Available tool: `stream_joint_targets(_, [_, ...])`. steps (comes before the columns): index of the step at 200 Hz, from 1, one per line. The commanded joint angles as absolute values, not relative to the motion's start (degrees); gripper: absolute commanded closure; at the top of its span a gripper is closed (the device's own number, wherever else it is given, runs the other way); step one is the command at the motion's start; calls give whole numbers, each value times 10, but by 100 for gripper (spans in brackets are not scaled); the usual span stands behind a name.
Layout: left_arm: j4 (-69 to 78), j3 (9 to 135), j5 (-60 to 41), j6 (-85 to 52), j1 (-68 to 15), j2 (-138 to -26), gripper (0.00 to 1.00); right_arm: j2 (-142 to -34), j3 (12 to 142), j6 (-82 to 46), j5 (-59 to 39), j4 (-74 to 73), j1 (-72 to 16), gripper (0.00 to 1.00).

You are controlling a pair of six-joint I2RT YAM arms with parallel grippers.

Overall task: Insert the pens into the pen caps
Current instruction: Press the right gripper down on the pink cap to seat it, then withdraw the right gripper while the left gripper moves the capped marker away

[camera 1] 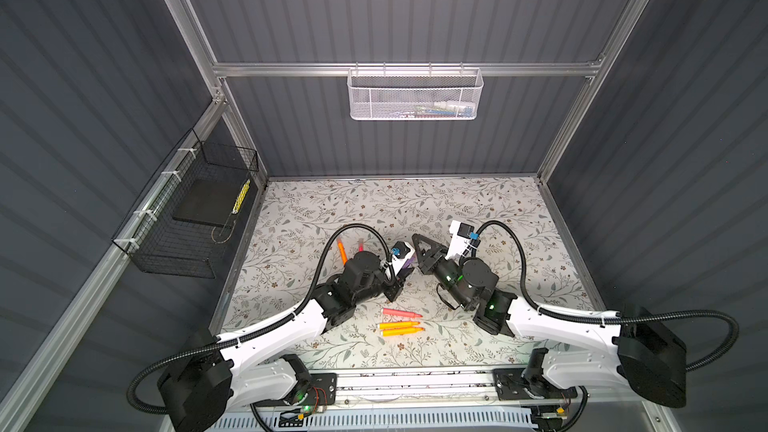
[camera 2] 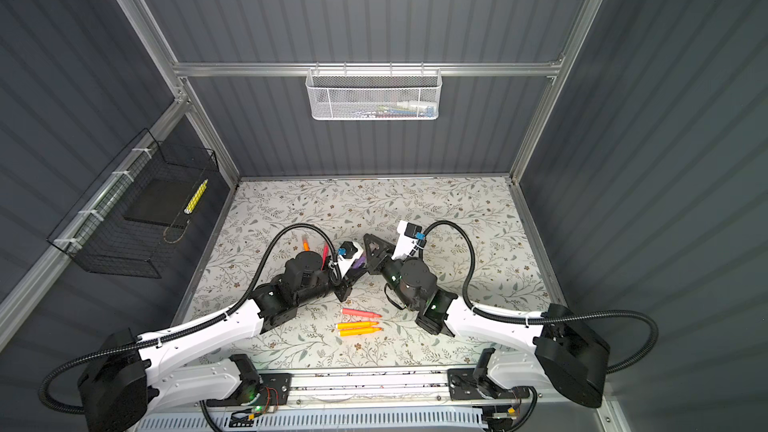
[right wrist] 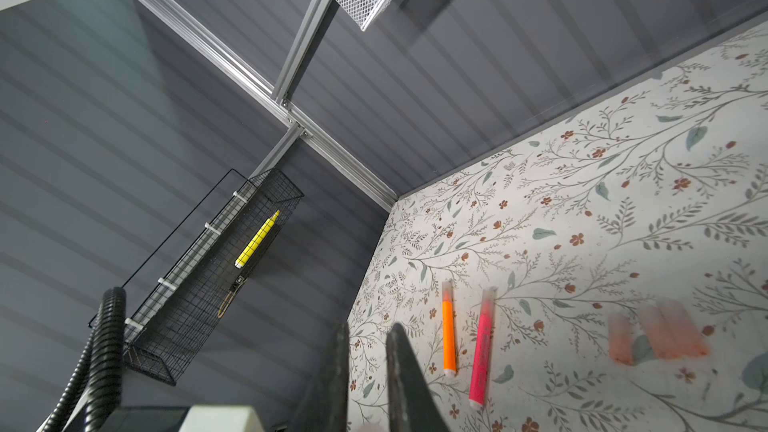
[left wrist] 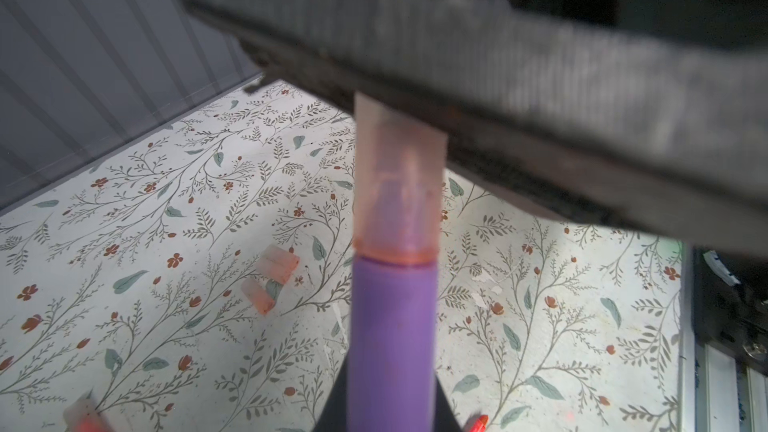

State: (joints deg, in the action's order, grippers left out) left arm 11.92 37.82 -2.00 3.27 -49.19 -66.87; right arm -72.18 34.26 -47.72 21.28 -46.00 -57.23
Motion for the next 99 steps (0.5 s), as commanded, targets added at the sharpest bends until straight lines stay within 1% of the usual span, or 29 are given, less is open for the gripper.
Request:
stream_joint_targets(1, [277, 455, 105, -20, -443, -671, 100, -752, 320, -501, 69, -341, -636, 100])
stream_joint_targets(31, [252, 474, -18, -103, -358, -666, 100, -749, 303, -479, 38, -386, -640, 100])
stream_joint_targets(71, [227, 486, -98, -135, -312, -653, 100, -756, 284, -452, 7, -427, -657, 100])
stream_joint_targets(99, [224, 495, -183, -166, -268, -652, 100, -749, 268, -428, -4, -456, -672, 100])
